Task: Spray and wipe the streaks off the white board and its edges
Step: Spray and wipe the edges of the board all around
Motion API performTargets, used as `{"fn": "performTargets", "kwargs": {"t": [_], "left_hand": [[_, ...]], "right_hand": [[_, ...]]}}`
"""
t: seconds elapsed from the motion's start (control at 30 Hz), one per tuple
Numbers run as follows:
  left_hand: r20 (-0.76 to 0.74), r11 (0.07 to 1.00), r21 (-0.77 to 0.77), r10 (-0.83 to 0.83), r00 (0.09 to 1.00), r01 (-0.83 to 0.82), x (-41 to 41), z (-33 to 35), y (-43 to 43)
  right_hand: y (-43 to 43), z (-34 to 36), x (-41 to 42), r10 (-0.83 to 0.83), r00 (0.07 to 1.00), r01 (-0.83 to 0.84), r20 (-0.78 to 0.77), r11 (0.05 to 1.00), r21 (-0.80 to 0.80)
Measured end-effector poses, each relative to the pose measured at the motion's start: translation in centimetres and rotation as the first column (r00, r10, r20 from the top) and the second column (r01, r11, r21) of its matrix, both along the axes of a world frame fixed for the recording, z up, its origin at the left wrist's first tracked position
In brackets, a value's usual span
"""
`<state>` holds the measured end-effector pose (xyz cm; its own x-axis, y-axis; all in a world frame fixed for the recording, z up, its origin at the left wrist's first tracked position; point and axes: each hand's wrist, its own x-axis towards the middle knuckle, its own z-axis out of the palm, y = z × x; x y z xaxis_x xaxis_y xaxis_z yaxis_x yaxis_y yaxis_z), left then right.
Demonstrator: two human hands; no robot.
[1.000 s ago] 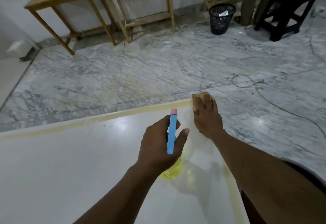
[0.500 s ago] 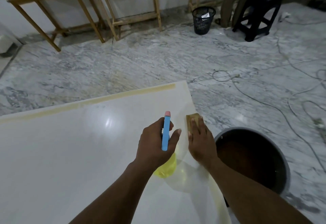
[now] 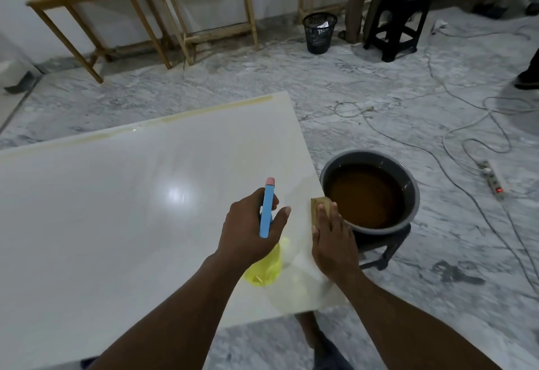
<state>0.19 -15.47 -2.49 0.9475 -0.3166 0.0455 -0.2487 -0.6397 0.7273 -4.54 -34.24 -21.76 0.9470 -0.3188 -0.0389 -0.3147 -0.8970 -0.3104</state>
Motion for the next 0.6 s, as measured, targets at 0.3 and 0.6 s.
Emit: {"fn": "performTargets", "kwargs": {"t": [0.3,0.6], "left_hand": [[0.006,0.999,0.015,-0.036,0.999,0.035,-10.0,-0.2,2.1],[-0.114,0.966,0.101,-0.225,0.968,0.236,-12.2,2.5,0.2]], "right_hand": [[1.6,0.4,-12.0,-0.010,0.998,0.018,-0.061,0.992,0.124],[-1.1,12.4,-13.3,-0.637,0.736,0.415,-0.231,0.154,0.897]]}}
